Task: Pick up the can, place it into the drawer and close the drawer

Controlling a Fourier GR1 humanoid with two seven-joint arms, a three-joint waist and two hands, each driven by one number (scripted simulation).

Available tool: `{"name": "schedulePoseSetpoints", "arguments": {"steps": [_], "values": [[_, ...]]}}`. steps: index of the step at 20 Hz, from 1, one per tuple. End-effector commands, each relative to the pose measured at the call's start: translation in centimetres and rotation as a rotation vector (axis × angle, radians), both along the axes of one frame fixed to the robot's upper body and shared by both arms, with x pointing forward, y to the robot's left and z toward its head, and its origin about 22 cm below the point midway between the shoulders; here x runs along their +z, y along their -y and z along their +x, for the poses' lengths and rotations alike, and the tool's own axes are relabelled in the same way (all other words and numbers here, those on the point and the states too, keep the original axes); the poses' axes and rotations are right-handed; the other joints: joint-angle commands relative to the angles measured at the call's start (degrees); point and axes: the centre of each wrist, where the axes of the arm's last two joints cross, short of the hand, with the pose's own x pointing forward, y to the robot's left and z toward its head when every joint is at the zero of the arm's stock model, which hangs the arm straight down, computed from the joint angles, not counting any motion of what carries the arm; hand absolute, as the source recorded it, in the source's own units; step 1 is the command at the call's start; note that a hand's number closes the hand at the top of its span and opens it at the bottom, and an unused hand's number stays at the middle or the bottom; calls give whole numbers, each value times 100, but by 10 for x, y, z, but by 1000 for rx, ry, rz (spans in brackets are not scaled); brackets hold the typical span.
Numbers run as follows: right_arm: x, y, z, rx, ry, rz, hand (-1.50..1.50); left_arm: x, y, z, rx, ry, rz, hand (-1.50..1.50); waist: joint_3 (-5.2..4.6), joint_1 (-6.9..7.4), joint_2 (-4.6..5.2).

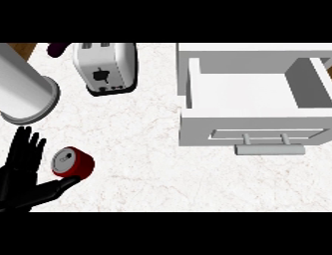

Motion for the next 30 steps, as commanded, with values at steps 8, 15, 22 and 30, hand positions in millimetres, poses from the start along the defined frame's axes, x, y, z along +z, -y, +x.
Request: {"name": "schedulePoseSetpoints", "arguments": {"steps": [8, 15, 22, 30], "values": [[11, 2, -10, 12, 0, -9, -150, -60, -34, -13, 79, -24, 17, -150, -1, -2, 0], [5, 21, 0, -3, 4, -16, -150, -91, -30, -25, 62, -64, -13, -150, 1, 14, 1], [1, 22, -13, -7, 8, -5, -150, -117, -40, -16, 77, -77, -49, -150, 1, -8, 0], [12, 9, -14, -5, -11, 8, -150, -126, -13, 13, 38, -64, -100, -150, 1, -5, 0]]}}
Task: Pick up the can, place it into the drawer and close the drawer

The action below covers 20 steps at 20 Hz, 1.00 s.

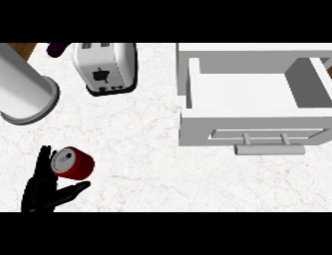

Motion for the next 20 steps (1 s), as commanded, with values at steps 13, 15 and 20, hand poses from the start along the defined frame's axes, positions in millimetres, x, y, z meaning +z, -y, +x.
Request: {"name": "schedulePoseSetpoints", "arguments": {"steps": [13, 15, 20], "values": [[-1, 7, -14, 29, -18, -4, -150, 7, 8, 44, -126, 50, -180, 150, 6, 4, -9], [12, -8, -6, 14, -12, 33, -150, 0, 21, 57, -131, 93, -148, 150, -1, -17, 4], [0, -9, -9, 21, -22, 28, -150, 25, 9, 61, -203, 168, -157, 150, 5, 4, -8]]}}
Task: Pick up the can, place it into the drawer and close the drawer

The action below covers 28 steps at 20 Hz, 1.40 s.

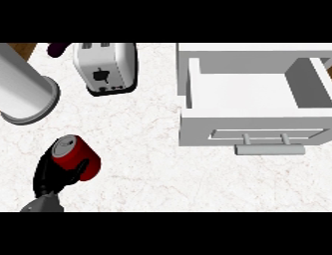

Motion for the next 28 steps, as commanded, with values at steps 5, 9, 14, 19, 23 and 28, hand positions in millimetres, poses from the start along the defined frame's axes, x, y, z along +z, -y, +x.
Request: {"name": "schedulePoseSetpoints", "arguments": {"steps": [5, 9, 14, 19, 23, 28], "values": [[-3, 13, -9, -4, 25, -2, -150, 22, 49, 40, -78, 86, -4, 150, 1, -25, 3], [-7, -1, 0, -3, 18, 9, -150, 56, 68, 66, -107, 111, -20, 150, 2, -11, 0], [2, -6, 2, -17, 23, 5, -150, 80, 93, 77, -142, 157, 11, 150, 1, -6, 1], [4, -13, -6, -23, 27, 18, -150, 126, 93, 97, -153, 206, 68, 150, 2, -22, -2], [7, -15, 0, -13, 4, 2, -150, 186, 127, 98, -173, 240, 86, 150, 4, 16, -14], [6, -16, -6, -20, 17, 4, -150, 218, 123, 99, -185, 228, 114, 150, 3, -2, -13]]}}
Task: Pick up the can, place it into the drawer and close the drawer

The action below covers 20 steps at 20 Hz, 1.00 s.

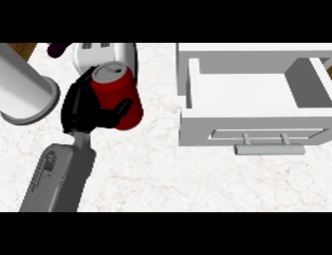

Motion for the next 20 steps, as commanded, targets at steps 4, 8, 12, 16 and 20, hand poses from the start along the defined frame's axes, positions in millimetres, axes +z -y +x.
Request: {"name": "schedulePoseSetpoints", "arguments": {"steps": [4, 8, 12, 16, 20], "values": [[8, 1, 1, -6, -10, -5, -150, 50, 42, 13, -21, 37, 18, 150, -3, -31, 12], [12, -12, 1, 3, -4, -9, -150, 61, 54, 12, -12, 43, 55, 150, -3, -25, 9], [7, -11, 9, -9, -12, 11, -150, 112, 80, 27, -21, 46, 48, 150, -1, -39, 9], [-15, 4, 15, 11, 8, 8, -150, 111, 98, 40, -32, 49, 65, 150, 0, -60, 20], [-6, -3, 18, 14, 19, 27, -150, 114, 116, 57, -6, 49, 77, 150, -1, -113, 35]]}}
